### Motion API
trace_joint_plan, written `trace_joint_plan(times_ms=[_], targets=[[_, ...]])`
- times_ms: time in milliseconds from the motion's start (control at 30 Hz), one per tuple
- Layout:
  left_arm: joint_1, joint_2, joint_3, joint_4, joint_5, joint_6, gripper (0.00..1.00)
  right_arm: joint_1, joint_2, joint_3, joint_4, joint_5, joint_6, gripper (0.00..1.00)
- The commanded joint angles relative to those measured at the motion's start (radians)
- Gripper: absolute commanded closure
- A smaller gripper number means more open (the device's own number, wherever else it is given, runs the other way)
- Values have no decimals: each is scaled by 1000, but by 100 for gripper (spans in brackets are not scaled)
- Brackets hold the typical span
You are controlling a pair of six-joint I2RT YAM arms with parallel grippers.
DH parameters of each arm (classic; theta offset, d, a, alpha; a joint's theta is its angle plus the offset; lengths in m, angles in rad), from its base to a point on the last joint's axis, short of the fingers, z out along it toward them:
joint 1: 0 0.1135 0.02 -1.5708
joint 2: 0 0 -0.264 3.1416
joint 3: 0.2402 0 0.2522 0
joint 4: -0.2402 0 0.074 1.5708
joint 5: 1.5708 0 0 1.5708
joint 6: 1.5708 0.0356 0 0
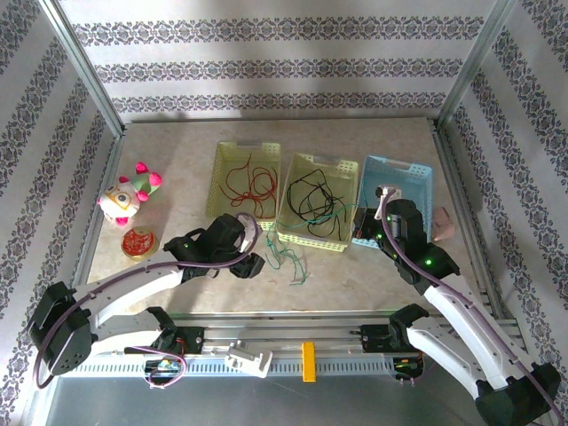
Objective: Untangle the cables
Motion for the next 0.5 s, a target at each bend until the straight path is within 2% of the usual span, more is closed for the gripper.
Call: trace_joint_plan(times_ms=[0, 100, 267, 467], targets=[[9, 59, 13, 89, 62, 5, 33, -9, 4, 27, 26, -27, 15, 100], [8, 133, 41, 125, 84, -3, 36, -9, 2, 26, 24, -31, 15, 100], [-3, 280, 86, 166, 52, -26, 37, -11, -3, 31, 18, -33, 8, 100], [-12, 383, 101, 224, 18, -55, 37, -12, -20, 31, 5, -31, -5, 100]])
